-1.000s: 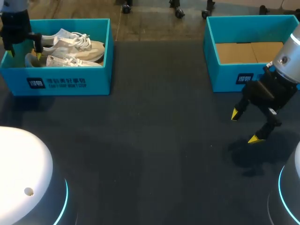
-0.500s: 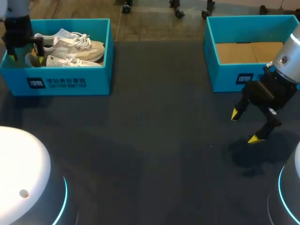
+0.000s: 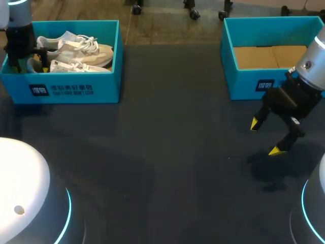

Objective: Take the shoe out of the shoebox, open the shoe tongue, remove and reinsert the insole, then place the shoe into the shoebox

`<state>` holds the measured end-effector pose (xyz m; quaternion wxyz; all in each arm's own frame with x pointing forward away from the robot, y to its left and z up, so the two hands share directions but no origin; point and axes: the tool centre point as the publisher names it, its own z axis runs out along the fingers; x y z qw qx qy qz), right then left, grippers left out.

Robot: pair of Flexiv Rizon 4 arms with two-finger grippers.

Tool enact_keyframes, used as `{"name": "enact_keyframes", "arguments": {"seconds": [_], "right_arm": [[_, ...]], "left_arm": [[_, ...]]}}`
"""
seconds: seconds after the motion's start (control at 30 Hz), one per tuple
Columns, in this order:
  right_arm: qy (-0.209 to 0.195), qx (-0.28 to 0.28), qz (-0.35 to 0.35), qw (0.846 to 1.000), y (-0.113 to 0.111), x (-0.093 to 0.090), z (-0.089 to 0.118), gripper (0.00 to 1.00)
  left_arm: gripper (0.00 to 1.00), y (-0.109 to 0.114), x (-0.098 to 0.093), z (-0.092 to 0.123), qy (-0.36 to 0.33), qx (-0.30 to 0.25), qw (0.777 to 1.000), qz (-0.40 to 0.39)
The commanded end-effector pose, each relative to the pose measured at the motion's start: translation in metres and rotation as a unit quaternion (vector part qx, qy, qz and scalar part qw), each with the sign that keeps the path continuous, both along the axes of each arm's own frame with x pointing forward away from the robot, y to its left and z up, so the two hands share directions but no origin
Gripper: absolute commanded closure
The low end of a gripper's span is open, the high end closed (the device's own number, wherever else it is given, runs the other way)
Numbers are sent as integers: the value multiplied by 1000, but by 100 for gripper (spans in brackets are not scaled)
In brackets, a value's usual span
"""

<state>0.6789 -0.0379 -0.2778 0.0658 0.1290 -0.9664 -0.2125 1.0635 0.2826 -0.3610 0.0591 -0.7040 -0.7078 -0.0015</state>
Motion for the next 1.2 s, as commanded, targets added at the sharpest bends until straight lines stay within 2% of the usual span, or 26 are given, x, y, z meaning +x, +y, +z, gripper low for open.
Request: {"name": "enact_keyframes", "arguments": {"seconds": [0.03, 0.33, 0.53, 0.57, 0.63, 0.7, 0.73, 0.77, 0.8, 0.83, 1.2], "right_arm": [[0, -1, 0, 1000, 1, 0, -1, 0], [0, -1, 0, 1000, 1, 0, -1, 0], [0, -1, 0, 1000, 1, 0, -1, 0], [0, -1, 0, 1000, 1, 0, -1, 0], [0, -1, 0, 1000, 1, 0, -1, 0], [0, -1, 0, 1000, 1, 0, -1, 0], [0, -1, 0, 1000, 1, 0, -1, 0], [0, -1, 0, 1000, 1, 0, -1, 0], [0, -1, 0, 1000, 1, 0, -1, 0], [0, -1, 0, 1000, 1, 0, -1, 0], [0, -1, 0, 1000, 1, 0, -1, 0]], "left_arm": [[0, 1, -3, -4, -2, -1, 1000, -3], [2, 6, -3, -14, 1, 4, 1000, -1], [16, 8, -3, -19, 3, 7, 1000, 0], [23, 8, -2, -19, 3, 8, 1000, 0], [29, 8, -2, -21, 5, 9, 1000, 0], [51, 8, -1, -22, 6, 10, 1000, -1], [54, 8, -1, -22, 6, 10, 1000, -1], [62, 8, -1, -23, 7, 11, 1000, -1], [93, 8, 0, -24, 7, 11, 1000, -1], [100, 8, 0, -24, 8, 12, 1000, -1], [100, 12, 5, -26, 11, 20, 1000, -1]]}}
